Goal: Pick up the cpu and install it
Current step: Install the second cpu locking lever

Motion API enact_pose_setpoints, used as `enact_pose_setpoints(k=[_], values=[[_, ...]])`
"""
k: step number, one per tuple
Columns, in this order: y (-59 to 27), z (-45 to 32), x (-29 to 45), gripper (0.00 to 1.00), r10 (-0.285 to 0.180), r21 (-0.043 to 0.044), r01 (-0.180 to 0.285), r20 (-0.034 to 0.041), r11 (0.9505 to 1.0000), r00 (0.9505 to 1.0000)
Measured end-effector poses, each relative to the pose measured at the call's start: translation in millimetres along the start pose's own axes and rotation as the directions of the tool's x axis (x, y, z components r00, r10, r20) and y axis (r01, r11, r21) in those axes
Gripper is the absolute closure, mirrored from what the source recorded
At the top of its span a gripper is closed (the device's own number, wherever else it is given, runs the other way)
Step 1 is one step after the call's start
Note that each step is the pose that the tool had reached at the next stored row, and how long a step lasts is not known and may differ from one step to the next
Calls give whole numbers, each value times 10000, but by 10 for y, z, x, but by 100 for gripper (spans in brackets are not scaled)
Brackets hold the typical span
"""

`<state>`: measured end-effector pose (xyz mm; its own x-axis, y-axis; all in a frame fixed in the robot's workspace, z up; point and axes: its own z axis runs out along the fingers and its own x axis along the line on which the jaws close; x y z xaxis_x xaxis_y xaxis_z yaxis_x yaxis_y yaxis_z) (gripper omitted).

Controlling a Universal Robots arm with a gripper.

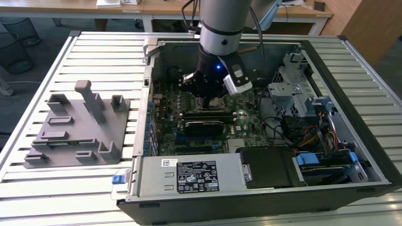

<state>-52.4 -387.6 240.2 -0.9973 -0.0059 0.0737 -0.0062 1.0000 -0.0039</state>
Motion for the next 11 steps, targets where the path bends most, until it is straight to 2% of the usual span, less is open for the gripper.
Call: enact_pose_setpoints(k=[4,11], values=[[8,-2,-18,89,1,-3,-1,-4,10000,10000],[13,21,-28,89,-4,-64,4,-19,10000,10000]])
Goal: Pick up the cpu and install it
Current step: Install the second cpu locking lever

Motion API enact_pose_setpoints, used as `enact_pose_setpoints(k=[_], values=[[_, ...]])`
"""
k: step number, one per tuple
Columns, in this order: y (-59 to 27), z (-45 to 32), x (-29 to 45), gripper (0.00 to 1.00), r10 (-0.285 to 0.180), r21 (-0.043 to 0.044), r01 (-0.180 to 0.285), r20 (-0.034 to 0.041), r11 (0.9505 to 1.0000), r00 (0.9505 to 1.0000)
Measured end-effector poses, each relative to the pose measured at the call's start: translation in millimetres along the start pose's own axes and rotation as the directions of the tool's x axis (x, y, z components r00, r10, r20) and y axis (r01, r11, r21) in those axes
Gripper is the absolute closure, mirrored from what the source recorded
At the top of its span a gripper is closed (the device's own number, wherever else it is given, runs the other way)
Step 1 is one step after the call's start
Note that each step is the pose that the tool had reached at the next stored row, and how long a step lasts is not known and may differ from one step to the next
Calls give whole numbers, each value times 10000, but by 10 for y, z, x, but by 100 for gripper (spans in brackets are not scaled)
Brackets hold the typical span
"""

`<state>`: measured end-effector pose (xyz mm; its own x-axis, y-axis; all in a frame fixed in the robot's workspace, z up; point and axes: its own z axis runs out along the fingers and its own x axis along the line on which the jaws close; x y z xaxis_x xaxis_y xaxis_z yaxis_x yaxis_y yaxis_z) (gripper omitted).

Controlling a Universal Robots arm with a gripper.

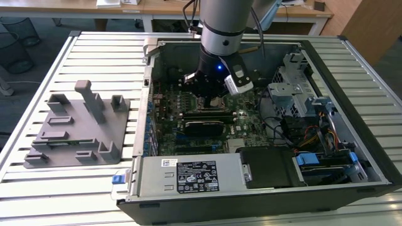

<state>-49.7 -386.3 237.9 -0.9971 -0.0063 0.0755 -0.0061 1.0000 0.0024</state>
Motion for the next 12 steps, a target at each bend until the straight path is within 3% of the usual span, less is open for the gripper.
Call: enact_pose_setpoints(k=[6,12], values=[[0,59,64,89,-26,-50,26,-1,10000,10000],[-7,126,93,89,-69,-244,69,1,9997,10000]])
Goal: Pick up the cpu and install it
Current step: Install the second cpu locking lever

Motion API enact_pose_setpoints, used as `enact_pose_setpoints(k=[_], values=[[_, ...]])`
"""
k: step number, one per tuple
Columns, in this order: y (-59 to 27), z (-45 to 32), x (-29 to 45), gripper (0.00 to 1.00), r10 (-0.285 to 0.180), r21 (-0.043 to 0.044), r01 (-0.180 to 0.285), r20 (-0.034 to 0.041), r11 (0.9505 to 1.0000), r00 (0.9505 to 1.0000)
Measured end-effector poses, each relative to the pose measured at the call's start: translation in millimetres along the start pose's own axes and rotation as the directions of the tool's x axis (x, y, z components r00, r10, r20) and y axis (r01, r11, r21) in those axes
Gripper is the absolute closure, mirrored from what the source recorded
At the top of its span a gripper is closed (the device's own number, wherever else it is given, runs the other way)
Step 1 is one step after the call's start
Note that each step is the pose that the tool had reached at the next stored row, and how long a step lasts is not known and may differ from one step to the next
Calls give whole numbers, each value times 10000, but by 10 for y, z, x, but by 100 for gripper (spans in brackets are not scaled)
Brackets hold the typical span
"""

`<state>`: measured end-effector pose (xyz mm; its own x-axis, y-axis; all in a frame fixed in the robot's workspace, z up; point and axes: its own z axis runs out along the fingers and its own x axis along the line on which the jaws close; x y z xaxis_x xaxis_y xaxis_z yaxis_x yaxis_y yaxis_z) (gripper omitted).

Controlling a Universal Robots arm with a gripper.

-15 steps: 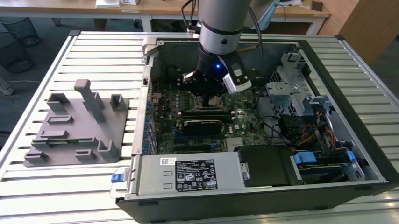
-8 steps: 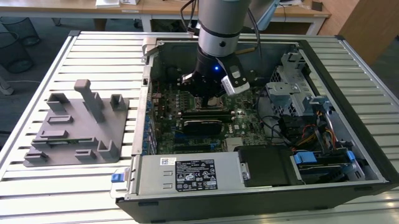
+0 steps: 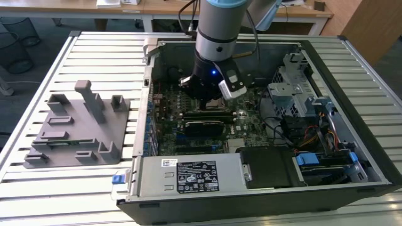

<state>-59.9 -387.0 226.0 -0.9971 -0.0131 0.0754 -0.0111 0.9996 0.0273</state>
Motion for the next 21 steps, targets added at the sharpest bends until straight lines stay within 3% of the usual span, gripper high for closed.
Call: enact_pose_setpoints(k=[2,5,11,14,17,21], values=[[-8,19,-1,89,-11,-104,11,2,9999,10000],[-25,35,5,89,-48,-425,48,6,9991,10000],[-99,69,18,89,-58,-514,58,8,9987,10000],[-120,82,24,89,-67,-615,68,9,9981,10000],[-122,99,26,89,-81,-799,81,13,9968,10000],[-129,143,31,89,-87,-863,88,14,9962,10000]])
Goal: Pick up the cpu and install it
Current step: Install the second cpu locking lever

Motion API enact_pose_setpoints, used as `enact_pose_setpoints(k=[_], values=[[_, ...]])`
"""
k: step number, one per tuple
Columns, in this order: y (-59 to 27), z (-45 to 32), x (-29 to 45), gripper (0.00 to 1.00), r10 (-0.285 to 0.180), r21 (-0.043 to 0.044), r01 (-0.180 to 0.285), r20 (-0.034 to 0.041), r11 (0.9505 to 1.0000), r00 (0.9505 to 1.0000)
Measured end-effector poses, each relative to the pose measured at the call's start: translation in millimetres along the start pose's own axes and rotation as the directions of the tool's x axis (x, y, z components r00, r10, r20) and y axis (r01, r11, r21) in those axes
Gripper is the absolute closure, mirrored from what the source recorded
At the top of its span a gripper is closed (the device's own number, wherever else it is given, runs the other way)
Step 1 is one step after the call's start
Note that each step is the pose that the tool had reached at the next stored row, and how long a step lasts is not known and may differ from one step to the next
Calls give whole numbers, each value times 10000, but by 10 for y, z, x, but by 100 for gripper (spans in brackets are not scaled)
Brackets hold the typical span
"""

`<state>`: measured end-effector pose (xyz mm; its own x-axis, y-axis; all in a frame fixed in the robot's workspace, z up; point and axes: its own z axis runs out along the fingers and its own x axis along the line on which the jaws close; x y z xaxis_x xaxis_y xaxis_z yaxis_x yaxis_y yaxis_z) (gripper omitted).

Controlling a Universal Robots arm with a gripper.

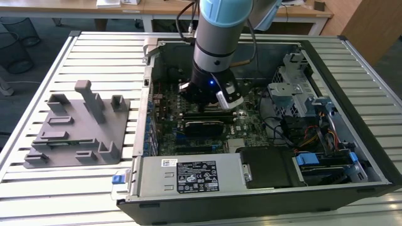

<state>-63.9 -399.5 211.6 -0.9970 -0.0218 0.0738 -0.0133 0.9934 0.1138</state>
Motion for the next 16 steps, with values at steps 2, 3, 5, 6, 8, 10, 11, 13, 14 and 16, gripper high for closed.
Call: enact_pose_setpoints(k=[2,3,5,6,8,10,11,13,14,16], values=[[-4,16,2,89,-2,-26,2,0,10000,10000],[-6,20,3,89,-3,-46,3,0,10000,10000],[-18,26,18,89,-5,-97,5,1,10000,10000],[-26,28,28,89,-7,-120,7,2,9999,10000],[-35,35,40,89,-10,-147,10,2,9999,10000],[-39,50,40,89,-13,-171,13,2,9999,10000],[-41,61,40,89,-16,-200,16,2,9998,10000],[-47,75,39,89,-25,-278,25,2,9996,10000],[-54,79,40,89,-29,-319,29,4,9995,10000],[-72,86,42,89,-36,-396,36,6,9992,10000]])
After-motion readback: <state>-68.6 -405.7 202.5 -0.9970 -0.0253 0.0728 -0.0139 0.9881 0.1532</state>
